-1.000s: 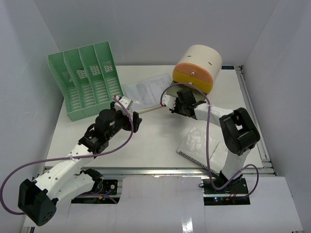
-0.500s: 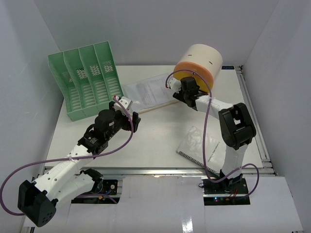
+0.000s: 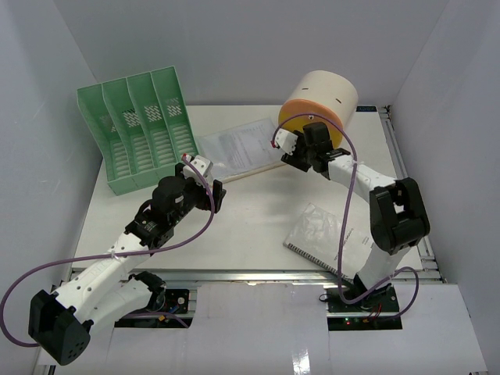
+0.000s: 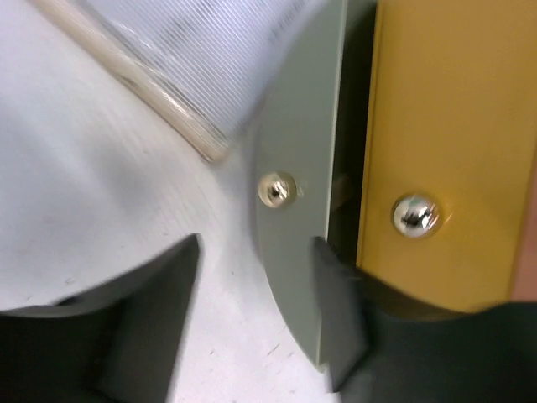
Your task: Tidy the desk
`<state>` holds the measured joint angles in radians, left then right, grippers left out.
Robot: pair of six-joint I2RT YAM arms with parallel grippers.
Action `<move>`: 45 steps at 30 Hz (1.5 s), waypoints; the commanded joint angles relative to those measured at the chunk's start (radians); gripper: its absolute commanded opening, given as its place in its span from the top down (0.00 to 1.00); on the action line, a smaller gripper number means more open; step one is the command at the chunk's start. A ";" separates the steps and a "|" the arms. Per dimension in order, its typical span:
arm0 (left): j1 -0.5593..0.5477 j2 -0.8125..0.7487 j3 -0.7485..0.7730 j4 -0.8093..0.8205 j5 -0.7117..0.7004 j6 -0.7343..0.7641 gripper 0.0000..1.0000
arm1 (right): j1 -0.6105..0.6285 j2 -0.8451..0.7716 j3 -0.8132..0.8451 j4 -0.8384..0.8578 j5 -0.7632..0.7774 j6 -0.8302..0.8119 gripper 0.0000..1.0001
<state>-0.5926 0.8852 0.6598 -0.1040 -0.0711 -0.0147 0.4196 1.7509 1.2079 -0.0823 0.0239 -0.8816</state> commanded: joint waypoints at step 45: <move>0.017 -0.023 0.016 -0.009 0.147 -0.046 0.02 | -0.050 -0.427 -0.188 -0.530 -0.508 0.079 0.20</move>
<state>-0.5794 0.8578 0.6598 -0.1053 -0.0400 -0.0234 0.3890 1.4393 1.1036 -0.4762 -0.3784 -0.8147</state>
